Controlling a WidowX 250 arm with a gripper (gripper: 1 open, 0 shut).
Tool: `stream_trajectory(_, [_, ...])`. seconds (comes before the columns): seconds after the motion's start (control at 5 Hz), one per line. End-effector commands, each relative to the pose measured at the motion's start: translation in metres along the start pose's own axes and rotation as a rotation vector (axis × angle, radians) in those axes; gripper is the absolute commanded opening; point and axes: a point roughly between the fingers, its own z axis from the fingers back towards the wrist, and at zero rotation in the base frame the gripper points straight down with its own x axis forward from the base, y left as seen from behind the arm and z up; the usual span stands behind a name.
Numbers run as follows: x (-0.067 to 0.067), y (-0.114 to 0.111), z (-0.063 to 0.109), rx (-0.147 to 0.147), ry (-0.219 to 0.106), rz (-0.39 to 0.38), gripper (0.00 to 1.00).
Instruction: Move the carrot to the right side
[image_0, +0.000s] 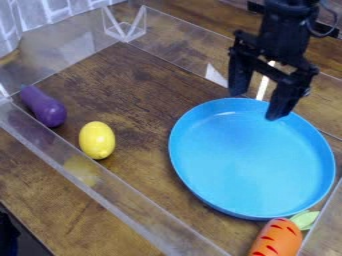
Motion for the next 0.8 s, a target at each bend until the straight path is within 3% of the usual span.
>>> stream_trajectory(0.0, [0.008,-0.011,0.021,0.005,-0.053,0.027,1.00])
stream_trajectory(0.4, [0.027,-0.017,0.015,0.000,-0.038,0.158,1.00])
stream_trajectory(0.6, [0.028,-0.021,0.004,-0.002,-0.024,0.136,1.00])
